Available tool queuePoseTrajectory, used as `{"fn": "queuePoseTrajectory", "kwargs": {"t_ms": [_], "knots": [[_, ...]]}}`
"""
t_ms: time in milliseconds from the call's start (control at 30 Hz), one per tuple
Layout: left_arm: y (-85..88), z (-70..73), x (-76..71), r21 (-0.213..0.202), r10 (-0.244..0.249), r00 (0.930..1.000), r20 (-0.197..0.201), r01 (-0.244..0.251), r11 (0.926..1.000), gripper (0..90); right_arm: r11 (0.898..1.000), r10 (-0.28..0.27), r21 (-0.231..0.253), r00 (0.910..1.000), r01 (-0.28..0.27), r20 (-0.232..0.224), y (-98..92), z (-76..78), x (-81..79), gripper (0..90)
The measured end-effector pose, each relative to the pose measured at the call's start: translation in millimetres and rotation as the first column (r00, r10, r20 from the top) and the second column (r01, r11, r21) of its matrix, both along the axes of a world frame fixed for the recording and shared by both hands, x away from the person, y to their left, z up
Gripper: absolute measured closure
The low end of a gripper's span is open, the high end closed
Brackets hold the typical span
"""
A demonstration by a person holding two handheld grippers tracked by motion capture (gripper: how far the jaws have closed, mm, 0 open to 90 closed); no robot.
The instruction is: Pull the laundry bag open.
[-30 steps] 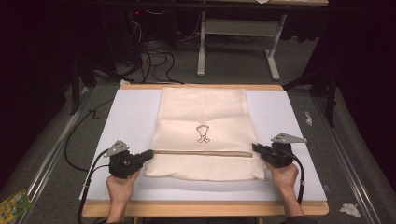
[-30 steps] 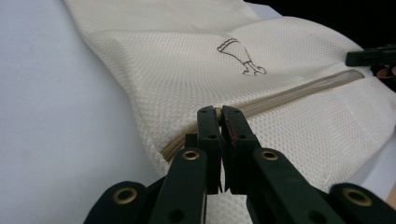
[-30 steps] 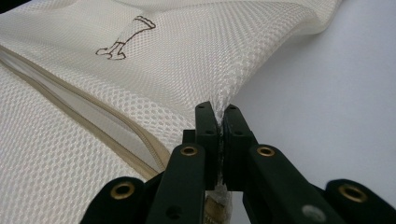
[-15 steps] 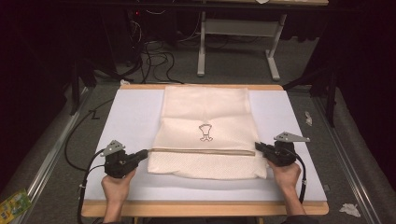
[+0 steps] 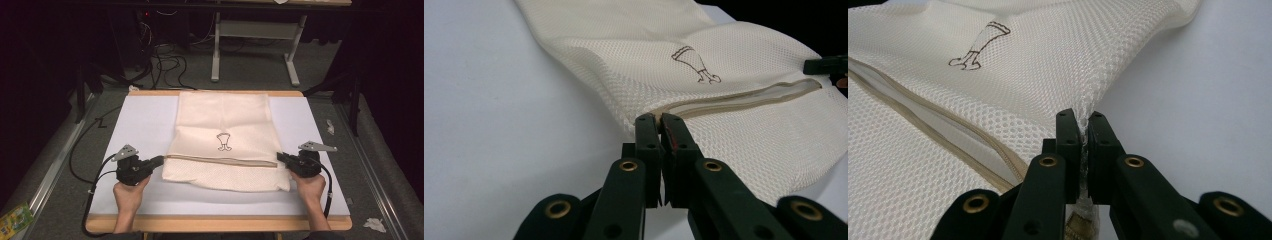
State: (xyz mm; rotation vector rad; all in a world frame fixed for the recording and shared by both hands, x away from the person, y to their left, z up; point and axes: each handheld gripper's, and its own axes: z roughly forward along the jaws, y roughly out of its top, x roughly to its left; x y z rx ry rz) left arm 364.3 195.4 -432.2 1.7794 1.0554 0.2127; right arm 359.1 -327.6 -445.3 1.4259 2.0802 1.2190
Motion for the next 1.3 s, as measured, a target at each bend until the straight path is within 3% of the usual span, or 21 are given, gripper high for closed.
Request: {"fn": "queuePoseTrajectory", "kwargs": {"t_ms": [300, 500, 1033, 1300], "knots": [[1.6, -5.4, -0.1, 0.023, -0.005, 0.9996, -0.029, 0.006, 0.9997, 87.0, 1.0, 0.014, -0.003, 0.9988, -0.014, -0.046, 2.4, -10.8, 0.9, 85.9], [-3.0, -9.7, -7.0, 0.095, 0.004, 0.9996, -0.029, -0.001, 0.9955, 86.8, 1.0, 0.008, -0.005, 0.9983, -0.008, -0.058, 3.1, -16.4, -0.8, 85.4], [-2.6, -27.6, -5.8, 0.119, 0.012, 0.9976, -0.068, -0.003, 0.9929, 86.0, 0.997, -0.005, -0.08, 0.9969, -0.002, -0.079, 8.2, -23.0, 0.7, 79.8], [1.3, -27.8, -7.6, 0.128, 0.026, 0.9985, -0.049, -0.02, 0.9915, 82.0, 0.995, -0.027, -0.094, 0.9977, 0.021, -0.062, 5.8, -20.7, -2.4, 67.0]]}}
